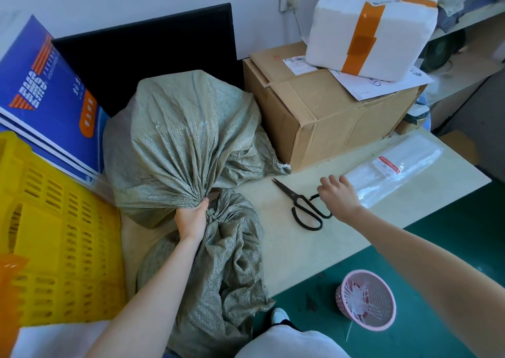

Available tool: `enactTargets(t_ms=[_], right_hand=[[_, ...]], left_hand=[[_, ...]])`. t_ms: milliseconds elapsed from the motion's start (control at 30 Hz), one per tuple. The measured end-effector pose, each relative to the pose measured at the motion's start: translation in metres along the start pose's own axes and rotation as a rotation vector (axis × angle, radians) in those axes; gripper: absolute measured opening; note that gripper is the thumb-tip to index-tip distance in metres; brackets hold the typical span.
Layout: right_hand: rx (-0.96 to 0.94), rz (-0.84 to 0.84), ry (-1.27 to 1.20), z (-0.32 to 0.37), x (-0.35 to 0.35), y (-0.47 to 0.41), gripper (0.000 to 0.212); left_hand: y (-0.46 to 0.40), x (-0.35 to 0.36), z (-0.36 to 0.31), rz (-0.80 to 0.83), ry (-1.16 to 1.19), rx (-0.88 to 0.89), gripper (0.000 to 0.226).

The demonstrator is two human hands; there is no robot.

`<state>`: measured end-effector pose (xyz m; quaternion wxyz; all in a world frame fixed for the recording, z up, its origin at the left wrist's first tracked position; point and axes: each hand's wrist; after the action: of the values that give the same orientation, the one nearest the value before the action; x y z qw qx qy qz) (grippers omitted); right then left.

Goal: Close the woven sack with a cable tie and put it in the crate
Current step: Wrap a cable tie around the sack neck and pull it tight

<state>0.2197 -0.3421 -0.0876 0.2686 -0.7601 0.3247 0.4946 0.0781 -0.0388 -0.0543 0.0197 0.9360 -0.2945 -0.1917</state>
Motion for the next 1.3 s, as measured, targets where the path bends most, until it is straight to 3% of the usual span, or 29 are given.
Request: enactTargets(t_ms=[233,300,367,467,567,700,867,1100,1300], right_hand=[[0.009,0.004,-0.038,0.002,0.003,0.000,0.027],[-0.002,0.040,0.017,0.005,-0.006,-0.001,0.031],[0.035,0.180,-0.021,0.004,-0.008,-0.004,0.021],[0.308,0.253,-0.339,-0.006,-0.012,-0.013,0.007],[0.588,0.250,-0.723,-0.019,-0.013,-0.022,0.016],[0.704,0.084,-0.866,-0.027,-0.024,-0.030,0.019],[0.535,-0.173,-0.871,-0.013,-0.058,-0.044,0.019],[0.489,-0.305,-0.978,0.004,-0.106,-0.060,0.018],[0.377,-0.542,-1.168,0.014,-0.168,-0.066,0.016]], left_hand=[[0.001,-0.002,-0.002,0.017,0.006,-0.002,0.025],[0.001,-0.003,-0.002,0.024,0.005,-0.006,0.025],[0.001,-0.003,-0.001,0.026,0.010,-0.014,0.023],[0.000,-0.004,0.000,0.026,0.004,-0.008,0.026],[-0.001,-0.003,0.001,0.024,-0.002,-0.004,0.028],[-0.002,-0.002,0.003,0.021,-0.002,-0.026,0.028],[-0.004,-0.002,0.004,0.027,-0.001,-0.012,0.030],[-0.005,-0.004,0.005,0.039,0.004,-0.001,0.032],[-0.007,-0.005,0.008,0.047,0.004,-0.021,0.035]])
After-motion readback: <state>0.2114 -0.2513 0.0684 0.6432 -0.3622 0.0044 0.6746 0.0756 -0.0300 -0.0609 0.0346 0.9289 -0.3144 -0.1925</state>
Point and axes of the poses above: each hand's wrist, its own y-axis away from the middle knuckle, its own x-axis out of the palm, z = x × y, and after that the axes turned 4 degrees about -z, right-handed
